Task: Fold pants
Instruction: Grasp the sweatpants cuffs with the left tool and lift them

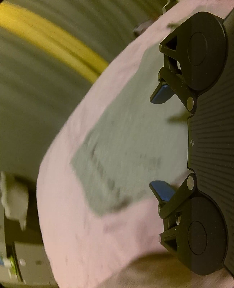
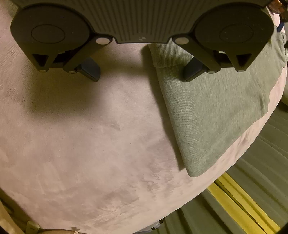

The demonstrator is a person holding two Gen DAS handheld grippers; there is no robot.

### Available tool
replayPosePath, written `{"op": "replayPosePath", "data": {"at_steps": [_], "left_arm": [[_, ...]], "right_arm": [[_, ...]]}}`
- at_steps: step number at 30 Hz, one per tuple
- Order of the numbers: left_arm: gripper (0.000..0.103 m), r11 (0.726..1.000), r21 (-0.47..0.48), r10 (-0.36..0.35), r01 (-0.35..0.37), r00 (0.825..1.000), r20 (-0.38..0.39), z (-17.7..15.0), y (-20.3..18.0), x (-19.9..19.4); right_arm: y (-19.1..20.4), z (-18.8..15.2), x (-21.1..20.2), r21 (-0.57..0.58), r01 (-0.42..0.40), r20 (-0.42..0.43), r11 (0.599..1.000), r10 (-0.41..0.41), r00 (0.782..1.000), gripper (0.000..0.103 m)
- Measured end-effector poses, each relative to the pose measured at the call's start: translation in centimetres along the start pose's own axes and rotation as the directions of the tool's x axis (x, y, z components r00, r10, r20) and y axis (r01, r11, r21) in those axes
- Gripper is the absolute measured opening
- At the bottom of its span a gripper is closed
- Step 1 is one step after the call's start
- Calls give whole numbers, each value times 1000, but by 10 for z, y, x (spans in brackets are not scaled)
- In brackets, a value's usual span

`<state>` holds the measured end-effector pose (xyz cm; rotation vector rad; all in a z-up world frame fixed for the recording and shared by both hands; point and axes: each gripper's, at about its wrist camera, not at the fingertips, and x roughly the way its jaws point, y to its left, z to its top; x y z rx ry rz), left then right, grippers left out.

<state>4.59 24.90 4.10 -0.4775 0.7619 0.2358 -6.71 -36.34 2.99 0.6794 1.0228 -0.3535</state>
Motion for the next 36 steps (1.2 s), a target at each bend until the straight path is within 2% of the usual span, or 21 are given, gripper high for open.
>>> {"op": "replayPosePath", "data": {"at_steps": [2, 5, 6, 10, 16, 18, 20, 22, 23, 26, 28, 31, 33, 35, 36], "left_arm": [[97, 997, -69, 23, -23, 1000, -3, 8, 26, 4], [99, 971, -233, -58, 56, 998, -2, 11, 62, 15], [101, 964, -256, -72, 69, 997, 1, 11, 68, 20], [102, 969, -223, -98, 105, 994, 41, 12, 63, 30], [102, 935, -311, -148, 173, 984, 104, 14, 74, 45], [102, 919, -323, -198, 227, 973, 120, 17, 79, 48], [101, 891, -314, -288, 327, 943, 167, 15, 77, 46], [96, 880, -282, -341, 383, 921, 188, 13, 76, 44], [93, 880, -285, -338, 379, 923, 184, 13, 77, 46], [94, 912, -310, -245, 269, 963, 115, 15, 79, 60], [101, 923, -289, -232, 254, 966, 110, 15, 72, 62], [103, 920, -323, -199, 223, 974, 105, 21, 65, 64], [102, 891, -393, -195, 229, 973, 124, 28, 67, 64], [82, 853, -458, -211, 249, 968, 132, 32, 79, 64], [48, 833, -491, -222, 255, 967, 126, 32, 83, 64]], "right_arm": [[1, 0, 0, 0, 3, -1, 1000, -3, 1000, 99], [2, 0, 1, -4, 12, -5, 1000, -12, 1000, 99], [3, 0, 2, -7, 16, -6, 1000, -16, 1000, 99], [5, 1, 3, -19, 29, -10, 999, -29, 1000, 99], [7, 1, 5, -30, 46, -12, 998, -47, 999, 99], [8, 1, 5, -34, 51, -12, 998, -52, 999, 99], [8, 1, 5, -35, 52, -13, 998, -52, 999, 99], [8, 1, 5, -33, 50, -11, 998, -50, 999, 99], [8, 1, 5, -33, 49, -11, 998, -50, 999, 99], [8, 2, 7, -34, 50, -15, 998, -51, 999, 99], [7, 2, 7, -31, 46, -15, 998, -47, 999, 99], [7, 2, 7, -26, 41, -15, 999, -41, 999, 99], [6, 2, 7, -25, 39, -16, 999, -39, 999, 99], [6, 2, 7, -23, 35, -14, 999, -36, 999, 99], [6, 1, 7, -21, 33, -13, 999, -33, 999, 99]]}}
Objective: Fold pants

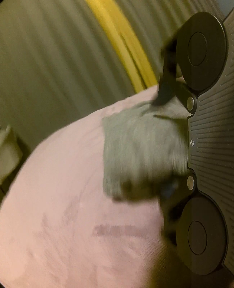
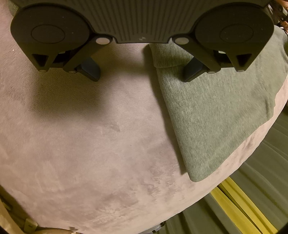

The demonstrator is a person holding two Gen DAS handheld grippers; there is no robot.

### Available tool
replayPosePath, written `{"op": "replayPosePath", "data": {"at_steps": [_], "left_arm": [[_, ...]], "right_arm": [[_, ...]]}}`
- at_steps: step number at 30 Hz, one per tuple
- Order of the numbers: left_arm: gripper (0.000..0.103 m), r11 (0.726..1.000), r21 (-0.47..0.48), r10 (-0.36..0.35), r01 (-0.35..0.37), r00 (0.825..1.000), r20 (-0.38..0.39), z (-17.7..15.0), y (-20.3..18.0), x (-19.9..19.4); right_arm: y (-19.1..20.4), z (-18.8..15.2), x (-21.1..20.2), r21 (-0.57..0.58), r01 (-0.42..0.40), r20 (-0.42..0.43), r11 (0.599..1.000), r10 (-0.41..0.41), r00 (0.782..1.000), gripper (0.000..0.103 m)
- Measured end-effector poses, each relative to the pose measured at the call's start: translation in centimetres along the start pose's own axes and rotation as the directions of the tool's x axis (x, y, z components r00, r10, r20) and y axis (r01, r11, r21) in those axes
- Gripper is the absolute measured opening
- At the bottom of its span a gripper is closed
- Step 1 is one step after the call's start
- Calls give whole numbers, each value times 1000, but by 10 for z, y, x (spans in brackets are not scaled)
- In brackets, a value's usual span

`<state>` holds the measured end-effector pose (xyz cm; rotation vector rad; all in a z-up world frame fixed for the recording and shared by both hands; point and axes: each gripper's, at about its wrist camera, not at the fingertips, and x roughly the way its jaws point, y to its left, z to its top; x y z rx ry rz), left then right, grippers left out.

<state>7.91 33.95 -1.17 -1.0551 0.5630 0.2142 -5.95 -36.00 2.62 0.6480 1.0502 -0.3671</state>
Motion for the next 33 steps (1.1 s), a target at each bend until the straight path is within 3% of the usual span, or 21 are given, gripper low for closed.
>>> {"op": "replayPosePath", "data": {"at_steps": [2, 4, 7, 10, 13, 16, 18, 19, 22, 24, 25, 26, 28, 29, 30, 33], "left_arm": [[38, 997, -50, -66, 65, 998, -10, 3, 4, -5], [35, 996, -5, -91, 91, 996, -4, 1, -6, -15], [34, 983, 148, -108, 104, 994, 21, -7, -45, -33], [34, 932, 328, -176, 152, 983, 44, -22, -100, -58], [34, 825, 507, -303, 249, 953, 24, -60, -166, -91], [35, 652, 672, -412, 350, 908, -74, -124, -225, -116], [38, 544, 741, -421, 393, 892, -164, -177, -249, -123], [45, 503, 766, -390, 400, 896, -213, -207, -257, -121], [95, 422, 795, -229, 435, 900, -370, -288, -256, -98], [89, 362, 809, -69, 464, 878, -473, -338, -241, -82], [79, 351, 808, 8, 473, 861, -508, -352, -235, -75], [78, 369, 805, 82, 464, 847, -526, -361, -230, -73], [84, 408, 790, 82, 457, 844, -530, -344, -230, -60], [94, 442, 771, 56, 458, 844, -534, -330, -231, -63], [98, 484, 754, 30, 444, 853, -521, -316, -232, -67], [98, 617, 692, -28, 376, 889, -458, -261, -224, -73]], "right_arm": [[-1, 0, 0, 6, -4, 2, 1000, 4, 1000, 99], [-2, -1, 0, 10, -8, 3, 1000, 8, 1000, 99], [-3, -2, -1, 20, -21, 9, 1000, 20, 1000, 99], [-9, -2, -4, 49, -50, 21, 998, 49, 999, 99], [-16, -3, -5, 88, -81, 34, 993, 78, 996, 99], [-18, -3, -7, 101, -96, 44, 990, 92, 995, 99], [-19, -4, -9, 101, -103, 59, 990, 98, 993, 99], [-19, -4, -11, 99, -107, 66, 989, 101, 993, 99], [-22, -5, -13, 106, -121, 79, 987, 113, 990, 99], [-24, -3, -14, 120, -130, 81, 984, 120, 989, 99], [-25, -3, -15, 127, -130, 79, 983, 121, 990, 99], [-25, -3, -16, 128, -130, 80, 983, 121, 989, 99], [-25, -3, -18, 119, -139, 87, 983, 129, 988, 99], [-25, -2, -20, 116, -147, 92, 982, 137, 986, 99], [-25, -2, -21, 115, -149, 94, 982, 138, 986, 99], [-21, 1, -23, 103, -124, 84, 987, 115, 990, 99]]}}
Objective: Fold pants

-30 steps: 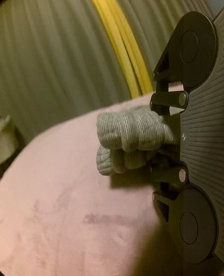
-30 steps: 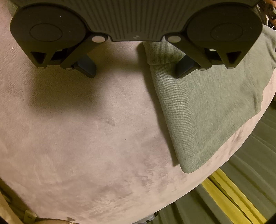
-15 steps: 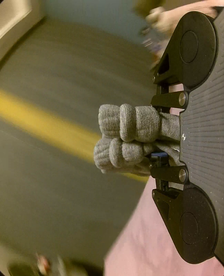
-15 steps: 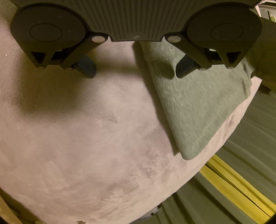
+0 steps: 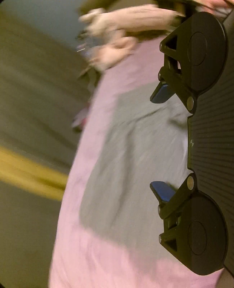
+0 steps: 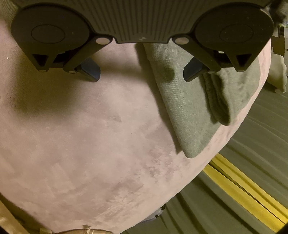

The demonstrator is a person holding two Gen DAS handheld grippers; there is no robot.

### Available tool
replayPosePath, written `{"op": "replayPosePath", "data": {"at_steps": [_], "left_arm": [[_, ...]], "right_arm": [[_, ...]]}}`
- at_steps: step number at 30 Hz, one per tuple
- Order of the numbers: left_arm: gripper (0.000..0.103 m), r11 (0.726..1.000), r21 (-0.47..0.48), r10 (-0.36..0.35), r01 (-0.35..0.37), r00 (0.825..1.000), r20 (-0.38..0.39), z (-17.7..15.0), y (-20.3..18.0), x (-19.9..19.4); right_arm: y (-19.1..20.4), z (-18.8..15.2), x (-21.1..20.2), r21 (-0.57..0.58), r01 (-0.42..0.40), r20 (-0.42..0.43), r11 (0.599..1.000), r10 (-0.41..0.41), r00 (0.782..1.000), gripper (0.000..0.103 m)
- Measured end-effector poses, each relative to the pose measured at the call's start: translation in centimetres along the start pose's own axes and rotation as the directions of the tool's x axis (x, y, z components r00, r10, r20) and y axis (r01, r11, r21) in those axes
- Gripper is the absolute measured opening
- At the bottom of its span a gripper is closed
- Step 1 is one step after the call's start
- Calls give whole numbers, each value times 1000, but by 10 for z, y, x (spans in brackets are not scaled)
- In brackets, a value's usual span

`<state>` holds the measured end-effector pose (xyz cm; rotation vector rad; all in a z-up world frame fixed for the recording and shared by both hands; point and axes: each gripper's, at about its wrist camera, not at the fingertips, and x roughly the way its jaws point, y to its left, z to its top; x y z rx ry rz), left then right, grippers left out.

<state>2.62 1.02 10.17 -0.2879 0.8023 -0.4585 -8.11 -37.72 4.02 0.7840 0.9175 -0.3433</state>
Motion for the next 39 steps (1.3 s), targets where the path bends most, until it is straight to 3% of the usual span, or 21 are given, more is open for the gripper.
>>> {"op": "replayPosePath", "data": {"at_steps": [2, 4, 7, 10, 11, 12, 16, 20, 25, 32, 36, 39], "left_arm": [[101, 991, -114, 80, -74, 996, 44, 14, 32, -12], [101, 953, -249, 193, -174, 980, 55, 18, 70, -22], [101, 833, -456, 353, -314, 936, 0, 8, 127, -29], [101, 734, -520, 501, -437, 865, -20, -10, 152, -32], [101, 712, -548, 502, -440, 864, -43, -12, 158, -32], [101, 701, -572, 479, -426, 876, -65, -11, 164, -33], [101, 745, -498, 480, -444, 875, -61, -5, 157, -14], [101, 760, -453, 493, -466, 868, -65, -4, 159, -20], [101, 746, -436, 524, -504, 848, -83, -15, 151, -7], [101, 739, -438, 534, -512, 841, -83, -15, 151, -4], [101, 738, -430, 541, -521, 837, -84, -14, 149, -4], [101, 735, -440, 540, -516, 838, -80, -15, 150, -5]], "right_arm": [[10, 0, -5, -38, 11, 27, 999, -10, 1000, 99], [24, -4, -13, -85, -22, 69, 996, 28, 997, 99], [50, -15, -13, -110, -155, 31, 982, 159, 987, 99], [71, -23, -1, -100, -282, -53, 954, 278, 959, 99], [74, -26, 5, -74, -313, -72, 947, 308, 949, 99], [76, -28, 12, -38, -330, -86, 943, 326, 941, 99], [64, -35, 40, 126, -338, -87, 933, 350, 933, 94], [58, -39, 48, 210, -366, -80, 906, 389, 918, 59], [60, -43, 49, 198, -371, -64, 907, 390, 919, 57], [58, -42, 50, 218, -380, -60, 899, 400, 914, 59], [54, -44, 48, 219, -392, -54, 894, 412, 909, 54], [48, -43, 49, 272, -423, -44, 865, 450, 892, 54]]}}
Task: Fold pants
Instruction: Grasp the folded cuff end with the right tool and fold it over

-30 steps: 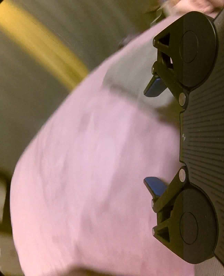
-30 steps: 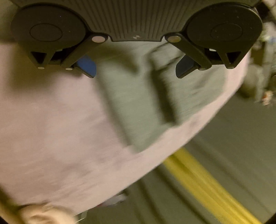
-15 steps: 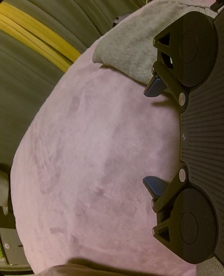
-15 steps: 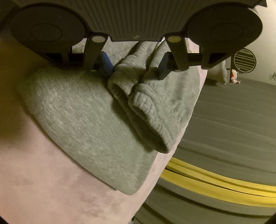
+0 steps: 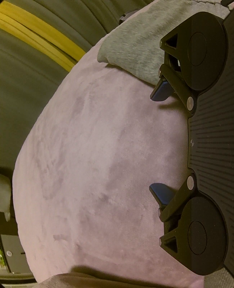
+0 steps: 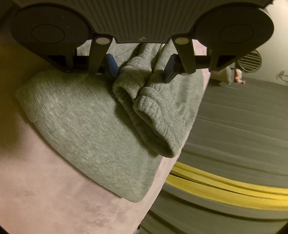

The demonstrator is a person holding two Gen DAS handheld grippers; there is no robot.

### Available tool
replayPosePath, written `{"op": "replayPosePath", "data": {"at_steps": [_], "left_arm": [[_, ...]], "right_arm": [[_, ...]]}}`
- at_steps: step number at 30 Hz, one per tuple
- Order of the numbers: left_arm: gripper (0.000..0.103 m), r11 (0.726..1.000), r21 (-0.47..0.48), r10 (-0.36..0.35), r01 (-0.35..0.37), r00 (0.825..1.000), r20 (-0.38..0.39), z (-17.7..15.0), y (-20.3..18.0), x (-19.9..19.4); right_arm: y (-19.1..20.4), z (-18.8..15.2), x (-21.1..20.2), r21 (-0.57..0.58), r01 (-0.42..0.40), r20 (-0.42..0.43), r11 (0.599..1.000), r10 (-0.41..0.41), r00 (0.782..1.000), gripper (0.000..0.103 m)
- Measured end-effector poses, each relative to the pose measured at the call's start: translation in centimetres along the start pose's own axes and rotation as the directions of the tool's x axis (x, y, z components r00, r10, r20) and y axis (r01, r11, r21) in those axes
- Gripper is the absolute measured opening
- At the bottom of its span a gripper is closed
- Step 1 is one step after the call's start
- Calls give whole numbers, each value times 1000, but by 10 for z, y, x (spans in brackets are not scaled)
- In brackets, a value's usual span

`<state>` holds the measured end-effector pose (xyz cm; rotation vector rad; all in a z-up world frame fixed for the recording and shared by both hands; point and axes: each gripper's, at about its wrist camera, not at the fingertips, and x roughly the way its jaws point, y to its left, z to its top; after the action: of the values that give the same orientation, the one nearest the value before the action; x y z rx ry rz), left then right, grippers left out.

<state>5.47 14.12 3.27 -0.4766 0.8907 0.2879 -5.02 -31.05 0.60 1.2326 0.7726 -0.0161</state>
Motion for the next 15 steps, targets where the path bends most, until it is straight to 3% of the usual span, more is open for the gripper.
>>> {"op": "replayPosePath", "data": {"at_steps": [5, 10, 11, 13, 15], "left_arm": [[101, 1000, -10, -1, 1, 1000, 5, 1, 2, 0], [101, 1000, -8, 2, -2, 1000, 6, 0, 2, -1], [101, 1000, -7, 3, -3, 1000, 6, 0, 2, -2], [101, 1000, -7, 4, -4, 1000, 7, 0, 2, -2], [101, 1000, -7, 4, -4, 1000, 6, 0, 2, -2]], "right_arm": [[-16, 10, 2, 170, -101, 13, 980, 100, 995, 66], [-13, 17, 12, 194, -100, 2, 976, 102, 995, 71], [-9, 17, 13, 176, -97, -4, 980, 99, 995, 70], [1, 19, 18, 109, -90, -15, 990, 92, 996, 54], [6, 22, 23, 95, -97, -19, 991, 100, 995, 52]]}}
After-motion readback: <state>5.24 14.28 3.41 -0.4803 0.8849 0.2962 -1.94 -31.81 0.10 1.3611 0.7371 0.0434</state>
